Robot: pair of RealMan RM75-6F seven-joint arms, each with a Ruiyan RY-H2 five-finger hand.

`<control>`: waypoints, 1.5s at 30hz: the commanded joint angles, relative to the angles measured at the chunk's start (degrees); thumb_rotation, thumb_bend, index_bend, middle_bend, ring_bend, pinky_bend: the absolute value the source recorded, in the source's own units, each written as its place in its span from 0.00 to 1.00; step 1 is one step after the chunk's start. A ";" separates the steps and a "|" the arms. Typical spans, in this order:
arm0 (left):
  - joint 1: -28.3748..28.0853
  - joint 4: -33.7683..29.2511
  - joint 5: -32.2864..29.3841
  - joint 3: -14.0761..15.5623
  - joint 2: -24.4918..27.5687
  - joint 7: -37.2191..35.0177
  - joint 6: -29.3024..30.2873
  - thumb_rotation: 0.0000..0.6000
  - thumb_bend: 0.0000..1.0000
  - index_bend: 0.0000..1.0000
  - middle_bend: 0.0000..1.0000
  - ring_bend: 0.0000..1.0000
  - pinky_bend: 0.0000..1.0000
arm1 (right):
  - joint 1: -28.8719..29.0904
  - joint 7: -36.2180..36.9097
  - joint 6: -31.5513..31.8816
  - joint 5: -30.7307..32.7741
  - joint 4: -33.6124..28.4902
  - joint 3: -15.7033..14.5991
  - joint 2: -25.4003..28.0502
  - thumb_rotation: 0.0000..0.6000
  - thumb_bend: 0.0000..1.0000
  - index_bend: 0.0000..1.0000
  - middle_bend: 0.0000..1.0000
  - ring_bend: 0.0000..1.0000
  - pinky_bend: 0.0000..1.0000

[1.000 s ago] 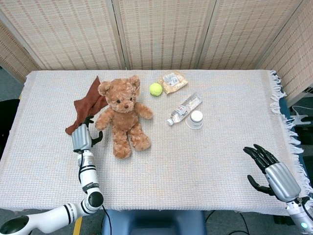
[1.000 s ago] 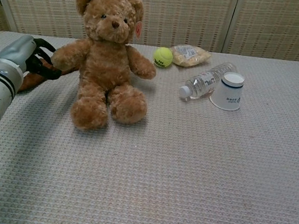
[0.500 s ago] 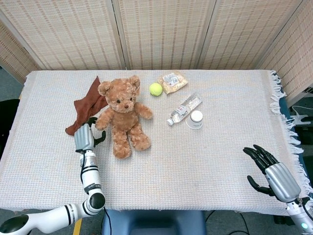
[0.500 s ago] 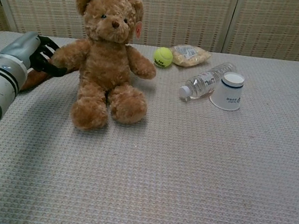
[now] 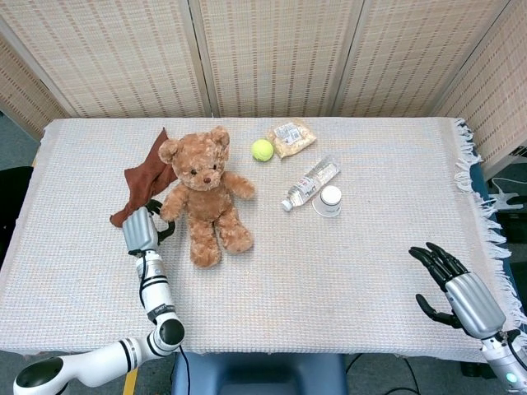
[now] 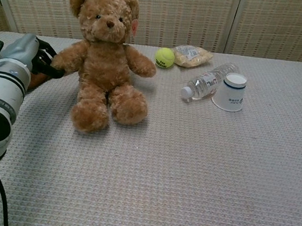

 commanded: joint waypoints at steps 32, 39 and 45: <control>0.62 3.29 7.22 1.98 -0.40 -6.68 0.33 1.00 0.34 0.47 0.47 0.36 0.37 | 0.25 -0.67 -0.91 0.21 0.00 -0.29 -0.28 1.00 0.32 0.07 0.09 0.00 0.16; 1.39 4.11 4.81 2.27 -0.80 -5.39 -1.59 1.00 0.34 0.47 0.47 0.36 0.37 | 0.28 -0.66 -0.94 0.23 -0.01 -0.29 -0.26 1.00 0.32 0.07 0.09 0.00 0.16; 1.03 3.53 6.82 1.66 -0.28 -6.52 -0.33 1.00 0.34 0.47 0.47 0.36 0.38 | 0.30 -0.65 -0.93 0.30 -0.04 -0.25 -0.26 1.00 0.32 0.07 0.09 0.00 0.16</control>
